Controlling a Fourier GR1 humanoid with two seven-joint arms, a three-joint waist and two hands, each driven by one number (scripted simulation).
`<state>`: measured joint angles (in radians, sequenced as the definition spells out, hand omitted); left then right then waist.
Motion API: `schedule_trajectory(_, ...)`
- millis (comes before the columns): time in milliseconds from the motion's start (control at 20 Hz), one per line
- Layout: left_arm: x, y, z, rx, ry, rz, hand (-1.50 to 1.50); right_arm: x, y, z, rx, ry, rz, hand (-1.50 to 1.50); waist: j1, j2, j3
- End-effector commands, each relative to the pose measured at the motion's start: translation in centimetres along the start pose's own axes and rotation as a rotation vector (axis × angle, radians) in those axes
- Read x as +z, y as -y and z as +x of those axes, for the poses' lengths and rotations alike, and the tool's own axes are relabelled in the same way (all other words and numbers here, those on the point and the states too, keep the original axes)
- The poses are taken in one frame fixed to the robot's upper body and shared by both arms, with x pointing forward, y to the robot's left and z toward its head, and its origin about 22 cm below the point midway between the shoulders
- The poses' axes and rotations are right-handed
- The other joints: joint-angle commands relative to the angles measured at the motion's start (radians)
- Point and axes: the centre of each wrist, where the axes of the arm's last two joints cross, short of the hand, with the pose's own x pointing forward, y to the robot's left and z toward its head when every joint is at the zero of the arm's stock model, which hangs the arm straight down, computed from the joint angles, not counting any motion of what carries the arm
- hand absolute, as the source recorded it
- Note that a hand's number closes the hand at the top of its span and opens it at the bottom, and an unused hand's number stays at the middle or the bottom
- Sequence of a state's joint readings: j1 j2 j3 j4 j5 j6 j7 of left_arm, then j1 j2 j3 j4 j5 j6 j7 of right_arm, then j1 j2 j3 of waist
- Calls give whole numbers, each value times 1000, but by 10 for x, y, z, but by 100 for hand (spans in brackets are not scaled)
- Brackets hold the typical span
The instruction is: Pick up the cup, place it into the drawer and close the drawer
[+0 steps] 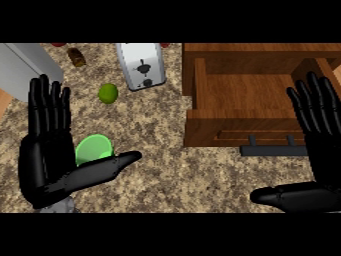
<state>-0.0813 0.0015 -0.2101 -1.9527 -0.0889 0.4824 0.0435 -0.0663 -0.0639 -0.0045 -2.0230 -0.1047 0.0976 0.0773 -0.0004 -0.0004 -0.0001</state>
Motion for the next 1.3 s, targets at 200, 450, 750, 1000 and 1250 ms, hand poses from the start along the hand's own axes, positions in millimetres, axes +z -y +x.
schedule_trajectory(200,8,6,-9,-19,-45,26,-150,6,2,18,-3,33,-13,-150,-1,-1,0)
schedule_trajectory(450,11,-21,-18,-23,-83,67,-150,-1,0,17,7,10,-10,-150,1,0,0)
schedule_trajectory(750,39,-30,-52,-68,-140,98,-150,-13,9,8,13,11,-23,-150,2,0,0)
schedule_trajectory(1000,37,-57,-78,-76,-157,149,-150,-3,-12,8,6,15,-5,-150,1,0,0)
schedule_trajectory(1250,57,-60,-98,-111,-175,161,-150,-13,-5,-3,21,-9,-9,-150,3,0,0)
